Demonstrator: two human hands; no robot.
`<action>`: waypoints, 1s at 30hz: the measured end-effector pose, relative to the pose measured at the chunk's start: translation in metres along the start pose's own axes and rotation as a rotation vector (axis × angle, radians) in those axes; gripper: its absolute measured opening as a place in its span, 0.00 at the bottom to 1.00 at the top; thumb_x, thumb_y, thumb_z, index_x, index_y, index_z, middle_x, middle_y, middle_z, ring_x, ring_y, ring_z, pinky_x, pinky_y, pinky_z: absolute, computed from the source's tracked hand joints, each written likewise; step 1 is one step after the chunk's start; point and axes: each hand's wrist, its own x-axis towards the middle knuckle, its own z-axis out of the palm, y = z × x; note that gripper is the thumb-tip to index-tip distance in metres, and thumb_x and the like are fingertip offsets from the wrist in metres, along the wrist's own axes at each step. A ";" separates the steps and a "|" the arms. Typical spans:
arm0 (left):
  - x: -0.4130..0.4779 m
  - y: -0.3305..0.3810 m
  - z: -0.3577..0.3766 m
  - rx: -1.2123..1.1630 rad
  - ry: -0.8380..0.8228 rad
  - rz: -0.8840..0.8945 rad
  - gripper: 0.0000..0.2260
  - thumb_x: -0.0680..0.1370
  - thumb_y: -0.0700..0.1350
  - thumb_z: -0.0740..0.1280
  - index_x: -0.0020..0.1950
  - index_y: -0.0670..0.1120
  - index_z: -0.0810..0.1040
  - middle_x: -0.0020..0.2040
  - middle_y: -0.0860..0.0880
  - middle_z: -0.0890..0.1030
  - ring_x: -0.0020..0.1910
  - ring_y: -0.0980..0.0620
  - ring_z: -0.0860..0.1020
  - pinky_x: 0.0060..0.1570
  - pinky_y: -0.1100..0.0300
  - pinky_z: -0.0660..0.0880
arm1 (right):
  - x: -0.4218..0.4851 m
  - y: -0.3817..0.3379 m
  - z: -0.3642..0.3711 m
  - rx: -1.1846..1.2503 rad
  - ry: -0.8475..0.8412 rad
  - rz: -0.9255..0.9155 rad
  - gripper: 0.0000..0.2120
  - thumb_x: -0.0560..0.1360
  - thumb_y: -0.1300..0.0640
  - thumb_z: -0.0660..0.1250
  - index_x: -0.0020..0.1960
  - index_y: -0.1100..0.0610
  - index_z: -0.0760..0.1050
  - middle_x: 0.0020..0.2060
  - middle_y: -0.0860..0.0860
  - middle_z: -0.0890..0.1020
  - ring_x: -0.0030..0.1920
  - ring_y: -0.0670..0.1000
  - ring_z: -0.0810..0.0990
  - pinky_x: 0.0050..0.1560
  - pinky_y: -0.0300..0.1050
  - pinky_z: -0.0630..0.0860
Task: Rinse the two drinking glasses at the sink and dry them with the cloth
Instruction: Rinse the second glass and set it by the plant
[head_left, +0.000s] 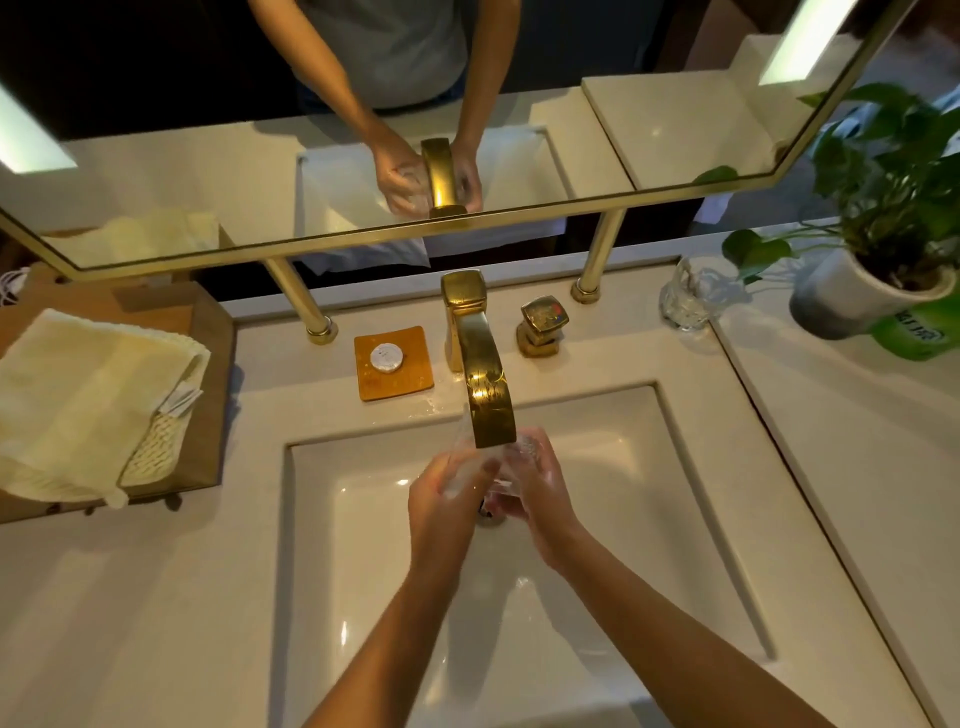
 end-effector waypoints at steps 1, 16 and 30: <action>-0.002 -0.006 0.005 -0.004 0.035 -0.001 0.24 0.71 0.54 0.73 0.64 0.50 0.74 0.57 0.53 0.79 0.55 0.53 0.77 0.38 0.70 0.75 | -0.001 0.003 -0.001 0.049 -0.002 0.035 0.38 0.59 0.25 0.69 0.57 0.51 0.70 0.51 0.60 0.80 0.45 0.61 0.81 0.41 0.48 0.78; 0.014 -0.038 -0.008 0.368 -0.189 0.326 0.31 0.62 0.51 0.78 0.60 0.54 0.67 0.55 0.53 0.75 0.53 0.55 0.77 0.49 0.62 0.78 | -0.024 -0.038 -0.025 -0.726 -0.065 -0.358 0.11 0.77 0.49 0.61 0.48 0.50 0.81 0.44 0.46 0.84 0.47 0.43 0.79 0.54 0.39 0.76; 0.014 -0.055 -0.007 0.618 -0.083 0.407 0.26 0.67 0.50 0.76 0.62 0.49 0.71 0.56 0.51 0.75 0.52 0.59 0.72 0.44 0.72 0.73 | -0.015 -0.010 0.007 -1.073 -0.219 -0.155 0.17 0.78 0.42 0.62 0.57 0.54 0.77 0.48 0.50 0.82 0.48 0.44 0.77 0.66 0.47 0.69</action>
